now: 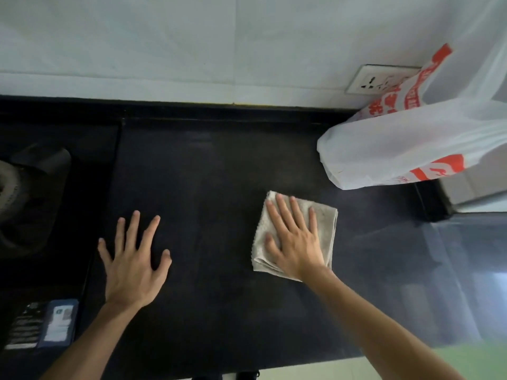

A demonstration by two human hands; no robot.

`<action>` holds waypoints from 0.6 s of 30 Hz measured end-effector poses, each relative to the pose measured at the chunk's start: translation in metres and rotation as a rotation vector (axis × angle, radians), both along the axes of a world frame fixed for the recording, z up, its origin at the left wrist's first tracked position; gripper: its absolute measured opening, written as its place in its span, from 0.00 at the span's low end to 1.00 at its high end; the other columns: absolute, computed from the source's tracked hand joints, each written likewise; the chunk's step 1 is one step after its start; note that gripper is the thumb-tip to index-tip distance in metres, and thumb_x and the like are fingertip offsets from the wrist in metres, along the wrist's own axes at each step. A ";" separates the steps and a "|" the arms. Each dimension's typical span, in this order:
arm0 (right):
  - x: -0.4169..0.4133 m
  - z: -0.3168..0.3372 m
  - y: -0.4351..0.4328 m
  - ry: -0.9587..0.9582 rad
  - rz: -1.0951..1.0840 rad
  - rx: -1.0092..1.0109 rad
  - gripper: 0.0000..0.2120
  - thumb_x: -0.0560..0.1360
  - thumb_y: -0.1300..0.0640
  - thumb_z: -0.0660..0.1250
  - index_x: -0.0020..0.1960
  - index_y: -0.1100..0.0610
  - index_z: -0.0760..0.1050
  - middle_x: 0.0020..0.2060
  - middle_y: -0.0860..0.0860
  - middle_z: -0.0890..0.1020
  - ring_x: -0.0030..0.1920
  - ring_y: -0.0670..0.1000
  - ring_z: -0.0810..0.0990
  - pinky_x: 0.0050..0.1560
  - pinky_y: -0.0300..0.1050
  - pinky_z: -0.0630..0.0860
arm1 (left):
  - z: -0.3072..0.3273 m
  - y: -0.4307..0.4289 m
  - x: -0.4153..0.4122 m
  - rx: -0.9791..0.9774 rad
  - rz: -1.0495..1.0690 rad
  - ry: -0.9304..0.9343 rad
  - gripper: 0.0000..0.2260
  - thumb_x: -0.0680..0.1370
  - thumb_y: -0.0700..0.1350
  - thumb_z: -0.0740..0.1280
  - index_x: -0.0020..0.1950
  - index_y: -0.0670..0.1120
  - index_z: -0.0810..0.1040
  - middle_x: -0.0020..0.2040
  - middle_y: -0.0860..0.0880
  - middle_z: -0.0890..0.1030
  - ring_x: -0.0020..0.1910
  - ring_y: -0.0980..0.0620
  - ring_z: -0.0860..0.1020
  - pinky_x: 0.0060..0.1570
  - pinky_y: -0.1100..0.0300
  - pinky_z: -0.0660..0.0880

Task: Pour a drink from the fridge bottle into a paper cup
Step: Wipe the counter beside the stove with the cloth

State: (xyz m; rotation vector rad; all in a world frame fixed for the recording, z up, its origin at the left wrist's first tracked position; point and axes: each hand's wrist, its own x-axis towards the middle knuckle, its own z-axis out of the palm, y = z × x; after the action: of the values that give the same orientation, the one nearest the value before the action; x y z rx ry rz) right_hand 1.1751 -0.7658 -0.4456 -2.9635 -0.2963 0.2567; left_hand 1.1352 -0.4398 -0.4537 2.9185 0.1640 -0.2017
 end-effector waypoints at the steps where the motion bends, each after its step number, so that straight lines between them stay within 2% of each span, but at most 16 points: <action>1: -0.002 0.000 -0.007 0.013 0.012 -0.008 0.33 0.79 0.40 0.48 0.81 0.46 0.42 0.80 0.45 0.45 0.80 0.51 0.39 0.77 0.63 0.42 | 0.000 0.000 0.000 -0.006 0.002 0.000 0.33 0.74 0.61 0.52 0.79 0.53 0.59 0.81 0.44 0.55 0.80 0.40 0.50 0.71 0.29 0.49; 5: 0.062 -0.002 -0.014 0.011 -0.007 -0.048 0.34 0.77 0.40 0.47 0.81 0.46 0.42 0.80 0.46 0.45 0.80 0.52 0.41 0.76 0.66 0.46 | 0.000 0.000 0.001 0.003 0.013 0.006 0.33 0.73 0.62 0.52 0.79 0.54 0.59 0.81 0.45 0.54 0.80 0.41 0.49 0.72 0.30 0.48; 8: 0.091 0.000 -0.007 0.016 -0.120 -0.024 0.35 0.76 0.41 0.45 0.81 0.47 0.42 0.81 0.47 0.47 0.80 0.53 0.43 0.76 0.66 0.45 | -0.001 0.001 0.001 0.007 0.007 0.003 0.33 0.74 0.62 0.51 0.79 0.54 0.59 0.81 0.45 0.54 0.80 0.41 0.49 0.72 0.30 0.48; 14: -0.026 0.001 -0.011 0.008 -0.116 0.010 0.35 0.77 0.42 0.48 0.81 0.48 0.42 0.80 0.47 0.44 0.80 0.53 0.39 0.76 0.64 0.44 | -0.002 0.000 0.001 0.008 0.010 -0.005 0.34 0.73 0.62 0.52 0.79 0.54 0.59 0.81 0.44 0.55 0.80 0.40 0.50 0.71 0.30 0.48; 18: -0.020 0.002 -0.012 0.041 -0.115 -0.014 0.35 0.78 0.41 0.49 0.81 0.48 0.43 0.80 0.47 0.43 0.79 0.52 0.38 0.76 0.66 0.44 | -0.001 -0.002 0.001 0.020 0.012 -0.007 0.34 0.73 0.61 0.52 0.79 0.53 0.60 0.81 0.43 0.55 0.80 0.39 0.51 0.71 0.29 0.50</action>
State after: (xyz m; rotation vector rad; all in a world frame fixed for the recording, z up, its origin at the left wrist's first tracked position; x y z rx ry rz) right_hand 1.1554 -0.7776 -0.4436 -2.9713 -0.1183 0.3056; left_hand 1.1363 -0.4419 -0.4547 2.9371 0.1838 -0.1885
